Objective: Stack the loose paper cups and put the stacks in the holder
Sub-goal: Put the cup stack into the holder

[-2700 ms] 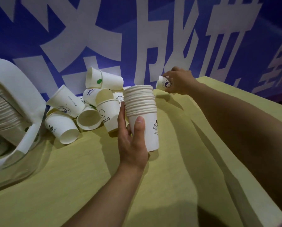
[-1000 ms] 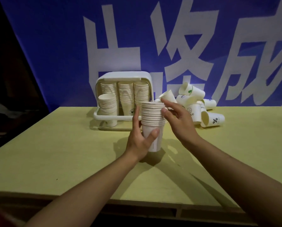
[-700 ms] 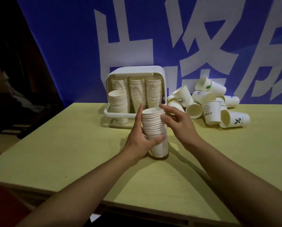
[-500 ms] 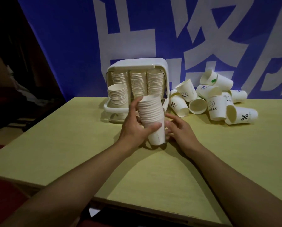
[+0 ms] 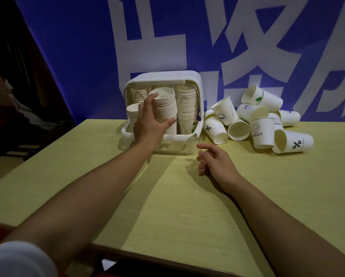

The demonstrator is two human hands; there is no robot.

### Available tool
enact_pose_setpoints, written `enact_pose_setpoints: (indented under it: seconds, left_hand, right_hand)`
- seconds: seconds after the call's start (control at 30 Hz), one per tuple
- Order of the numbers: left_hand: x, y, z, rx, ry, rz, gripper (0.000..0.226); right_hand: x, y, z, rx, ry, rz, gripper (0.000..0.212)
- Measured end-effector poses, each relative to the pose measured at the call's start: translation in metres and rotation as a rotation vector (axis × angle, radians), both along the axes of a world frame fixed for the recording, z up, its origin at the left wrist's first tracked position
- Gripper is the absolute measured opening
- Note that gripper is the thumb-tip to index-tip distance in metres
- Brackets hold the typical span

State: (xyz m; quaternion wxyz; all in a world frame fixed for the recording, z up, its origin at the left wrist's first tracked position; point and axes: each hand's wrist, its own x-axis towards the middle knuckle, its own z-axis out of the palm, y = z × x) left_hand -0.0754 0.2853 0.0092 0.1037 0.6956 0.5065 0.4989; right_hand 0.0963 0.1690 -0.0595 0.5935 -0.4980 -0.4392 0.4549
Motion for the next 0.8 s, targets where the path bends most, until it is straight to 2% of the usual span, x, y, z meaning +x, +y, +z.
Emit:
enact_pose_setpoints:
  seconds: [0.23,0.5,0.67,0.73,0.8]
  left_hand:
    - [0.004,0.003,-0.020,-0.053,0.149,0.142,0.074]
    - [0.011,0.007,-0.017,-0.070,0.106,0.191,0.069]
    - [0.013,0.005,-0.018,-0.098,0.092,0.198,0.078]
    - [0.018,-0.002,-0.018,-0.058,0.030,0.219,0.079]
    - [0.034,-0.018,-0.014,0.035,-0.093,0.188,0.070]
  right_hand:
    - [0.002,0.003,-0.001,-0.004,-0.036,0.024,0.021]
    - [0.002,0.004,-0.002,-0.006,-0.060,0.042,0.019]
    - [0.003,0.005,-0.003,-0.004,-0.059,0.037,0.018]
    - [0.002,0.005,-0.004,-0.005,-0.065,0.036,0.018]
    - [0.001,0.003,-0.001,0.006,-0.074,0.034,0.018]
